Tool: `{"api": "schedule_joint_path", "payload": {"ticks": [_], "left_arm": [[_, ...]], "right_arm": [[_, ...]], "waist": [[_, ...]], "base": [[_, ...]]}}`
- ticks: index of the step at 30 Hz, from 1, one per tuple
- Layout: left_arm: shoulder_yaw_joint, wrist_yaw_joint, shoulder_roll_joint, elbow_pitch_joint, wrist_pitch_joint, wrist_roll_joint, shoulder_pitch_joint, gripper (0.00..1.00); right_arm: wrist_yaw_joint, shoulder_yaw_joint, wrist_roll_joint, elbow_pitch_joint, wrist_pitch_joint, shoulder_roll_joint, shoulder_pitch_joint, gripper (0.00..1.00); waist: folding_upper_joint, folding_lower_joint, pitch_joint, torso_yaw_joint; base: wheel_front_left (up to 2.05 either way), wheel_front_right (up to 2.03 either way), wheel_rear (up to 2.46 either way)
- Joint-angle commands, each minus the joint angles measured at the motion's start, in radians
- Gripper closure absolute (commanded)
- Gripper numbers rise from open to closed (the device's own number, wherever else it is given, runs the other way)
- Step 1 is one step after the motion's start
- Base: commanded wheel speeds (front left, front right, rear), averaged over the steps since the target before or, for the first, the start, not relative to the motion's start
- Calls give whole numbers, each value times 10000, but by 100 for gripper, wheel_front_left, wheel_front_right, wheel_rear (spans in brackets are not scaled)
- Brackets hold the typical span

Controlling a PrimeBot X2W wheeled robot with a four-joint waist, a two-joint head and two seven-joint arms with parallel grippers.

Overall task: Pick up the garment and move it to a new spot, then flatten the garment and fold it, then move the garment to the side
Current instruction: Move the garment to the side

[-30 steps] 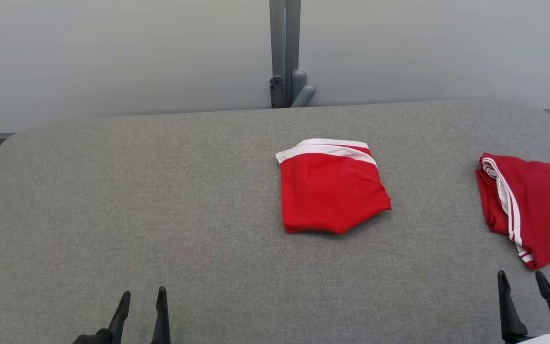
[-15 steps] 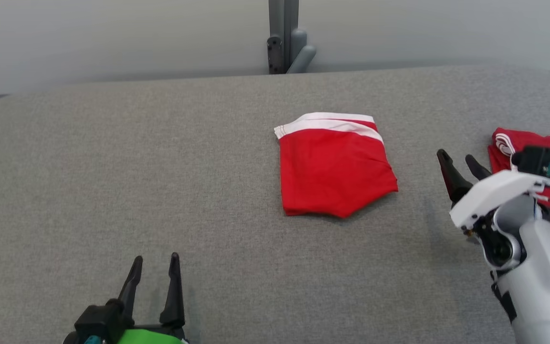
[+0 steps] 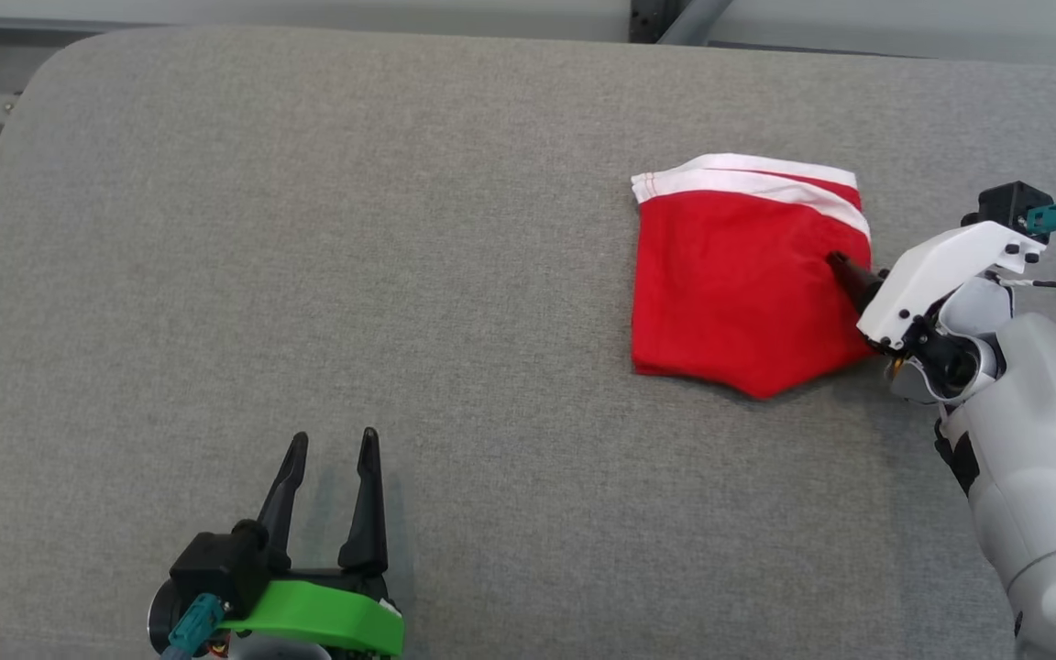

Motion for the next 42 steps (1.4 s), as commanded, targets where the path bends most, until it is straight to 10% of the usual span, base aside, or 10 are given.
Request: {"api": "schedule_joint_path", "payload": {"ticks": [1,4,6,12,25,33,42], "left_arm": [[-18,63,29,-58,-29,-12,-182,0],[7,123,29,-69,-29,-23,-205,0],[65,138,29,-67,-29,5,-232,0],[498,239,33,-360,-28,-18,-137,0],[757,186,32,-727,-29,60,121,0],[392,259,33,-698,-29,130,-26,0],[279,337,35,-649,-29,257,-272,0]], "right_arm": [[2,-113,-49,325,74,64,-230,0],[0,-220,110,999,274,377,-475,0],[2,-219,310,1139,285,575,-548,100],[2,1118,1033,-632,454,378,-391,100],[0,2289,2413,-5675,2522,-3313,1674,100],[2,828,1938,-5629,3453,-4704,1276,100],[0,275,-148,-3320,2365,-4890,548,100]], "waist": [[35,0,511,486],[35,0,557,438],[35,0,550,306],[35,0,405,-627],[35,0,280,-2539],[35,0,635,-2398],[35,0,1225,-1881]], "base": [[0,0,0],[0,0,0],[0,0,0],[0,0,0],[0,0,0],[0,0,0],[0,0,0]]}}
